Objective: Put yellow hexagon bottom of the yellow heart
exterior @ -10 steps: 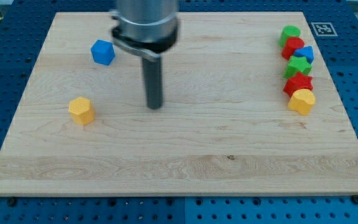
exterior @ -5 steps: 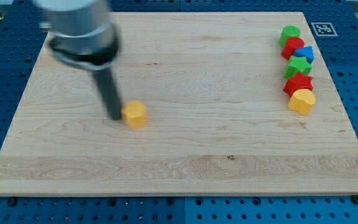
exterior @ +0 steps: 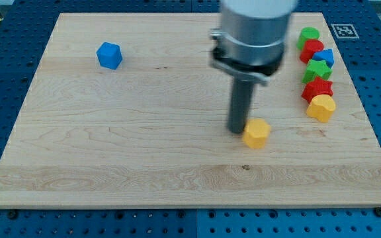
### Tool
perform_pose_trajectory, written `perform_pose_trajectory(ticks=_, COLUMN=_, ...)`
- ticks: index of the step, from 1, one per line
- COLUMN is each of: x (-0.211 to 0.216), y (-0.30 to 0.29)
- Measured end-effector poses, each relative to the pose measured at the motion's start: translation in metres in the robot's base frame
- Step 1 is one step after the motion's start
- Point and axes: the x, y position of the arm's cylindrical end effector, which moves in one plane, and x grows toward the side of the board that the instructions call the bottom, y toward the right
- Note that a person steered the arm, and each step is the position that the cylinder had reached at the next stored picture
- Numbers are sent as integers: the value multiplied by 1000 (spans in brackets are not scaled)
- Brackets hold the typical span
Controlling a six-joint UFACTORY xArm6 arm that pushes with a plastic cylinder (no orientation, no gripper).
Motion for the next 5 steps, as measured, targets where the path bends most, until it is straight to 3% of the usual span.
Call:
perform_pose_trajectory(ticks=1, x=0, y=28)
perform_pose_trajectory(ticks=4, x=46, y=8)
perform_pose_trajectory(ticks=5, x=40, y=45)
